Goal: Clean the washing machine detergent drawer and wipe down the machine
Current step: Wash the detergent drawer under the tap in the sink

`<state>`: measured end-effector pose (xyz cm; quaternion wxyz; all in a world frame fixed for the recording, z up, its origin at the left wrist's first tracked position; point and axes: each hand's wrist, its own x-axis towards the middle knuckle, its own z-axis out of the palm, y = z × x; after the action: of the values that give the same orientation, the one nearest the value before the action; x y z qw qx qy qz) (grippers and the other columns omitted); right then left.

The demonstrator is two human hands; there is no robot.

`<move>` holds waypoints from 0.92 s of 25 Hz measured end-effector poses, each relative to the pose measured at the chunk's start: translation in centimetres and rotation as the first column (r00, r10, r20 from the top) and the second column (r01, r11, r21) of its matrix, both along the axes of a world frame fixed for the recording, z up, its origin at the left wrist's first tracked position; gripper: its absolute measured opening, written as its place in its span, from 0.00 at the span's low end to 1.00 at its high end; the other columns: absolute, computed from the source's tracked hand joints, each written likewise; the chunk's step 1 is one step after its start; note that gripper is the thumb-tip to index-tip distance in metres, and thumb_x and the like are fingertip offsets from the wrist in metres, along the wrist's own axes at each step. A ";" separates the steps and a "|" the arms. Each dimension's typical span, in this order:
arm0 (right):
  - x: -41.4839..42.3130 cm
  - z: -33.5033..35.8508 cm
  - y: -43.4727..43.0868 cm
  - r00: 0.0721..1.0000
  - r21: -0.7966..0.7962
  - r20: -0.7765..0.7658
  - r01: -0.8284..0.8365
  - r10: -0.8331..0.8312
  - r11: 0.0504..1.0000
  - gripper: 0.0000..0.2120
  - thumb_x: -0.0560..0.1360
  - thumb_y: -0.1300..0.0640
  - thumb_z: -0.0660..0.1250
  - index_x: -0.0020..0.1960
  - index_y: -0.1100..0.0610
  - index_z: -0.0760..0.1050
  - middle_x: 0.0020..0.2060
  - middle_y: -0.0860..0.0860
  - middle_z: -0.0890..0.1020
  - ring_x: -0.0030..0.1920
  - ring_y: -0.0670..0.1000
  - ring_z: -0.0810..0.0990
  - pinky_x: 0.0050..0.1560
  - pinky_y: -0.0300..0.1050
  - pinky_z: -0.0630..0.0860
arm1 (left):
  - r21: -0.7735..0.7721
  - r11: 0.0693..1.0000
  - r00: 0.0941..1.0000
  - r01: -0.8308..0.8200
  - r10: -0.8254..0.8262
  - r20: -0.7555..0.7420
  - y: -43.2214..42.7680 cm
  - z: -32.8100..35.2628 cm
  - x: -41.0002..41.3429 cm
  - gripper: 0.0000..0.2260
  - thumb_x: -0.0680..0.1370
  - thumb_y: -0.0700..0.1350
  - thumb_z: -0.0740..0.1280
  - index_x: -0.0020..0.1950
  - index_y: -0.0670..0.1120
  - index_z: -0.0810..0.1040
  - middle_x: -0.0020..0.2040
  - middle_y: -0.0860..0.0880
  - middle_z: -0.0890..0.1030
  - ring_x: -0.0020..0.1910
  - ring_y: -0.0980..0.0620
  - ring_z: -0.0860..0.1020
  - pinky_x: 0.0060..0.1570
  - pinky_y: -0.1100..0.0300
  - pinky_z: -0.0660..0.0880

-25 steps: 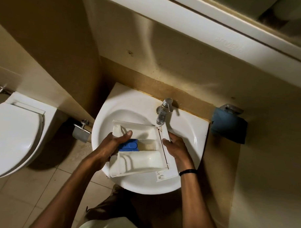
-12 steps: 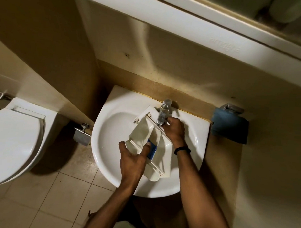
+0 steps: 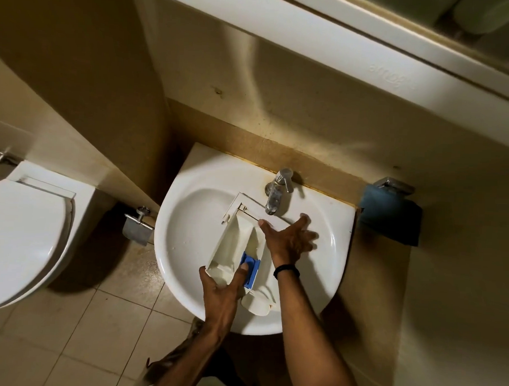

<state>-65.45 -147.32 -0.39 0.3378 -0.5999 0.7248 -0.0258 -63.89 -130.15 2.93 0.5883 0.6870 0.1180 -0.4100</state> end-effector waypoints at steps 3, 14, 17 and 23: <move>-0.7 0.0 -0.4 1.000 -0.162 -0.005 -0.031 0.030 0.986 0.24 0.69 0.46 0.78 0.60 0.56 0.78 0.63 0.61 0.73 0.64 0.62 0.65 0.66 0.52 0.59 | -0.078 0.992 0.977 0.095 -0.108 -0.182 1.7 -0.3 2.3 0.38 0.65 0.66 0.80 0.69 0.58 0.69 0.65 0.47 0.81 0.64 0.42 0.80 0.53 0.42 0.84; -1.0 0.2 -3.1 0.960 -0.300 0.154 -0.178 0.232 0.937 0.13 0.68 0.54 0.80 0.51 0.57 0.85 0.49 0.57 0.83 0.60 0.58 0.73 0.66 0.54 0.65 | -0.001 0.813 0.784 0.582 -0.562 -0.265 -2.8 0.1 9.0 0.25 0.83 0.63 0.61 0.75 0.51 0.69 0.60 0.46 0.84 0.54 0.45 0.84 0.48 0.50 0.82; -2.3 0.3 -1.7 0.974 -0.404 0.000 -0.208 0.227 0.891 0.16 0.74 0.59 0.74 0.60 0.60 0.80 0.56 0.60 0.79 0.63 0.60 0.72 0.66 0.49 0.62 | 0.044 0.829 0.829 0.557 -0.552 -0.093 -3.4 -0.9 7.4 0.24 0.85 0.60 0.58 0.79 0.53 0.68 0.65 0.47 0.82 0.55 0.49 0.83 0.50 0.53 0.83; -3.6 0.3 2.2 0.891 -0.322 -0.236 -0.449 0.388 0.834 0.11 0.78 0.63 0.61 0.57 0.62 0.79 0.54 0.58 0.80 0.58 0.56 0.76 0.61 0.46 0.72 | 0.073 0.842 0.845 0.535 -0.533 -0.047 -3.8 -2.1 4.5 0.33 0.81 0.70 0.55 0.83 0.56 0.61 0.75 0.47 0.75 0.68 0.42 0.78 0.69 0.42 0.76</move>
<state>-69.06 -145.14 -0.13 0.1574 -0.7966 0.5824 -0.0378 -59.42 -133.91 0.81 0.4206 0.7114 -0.0536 -0.5605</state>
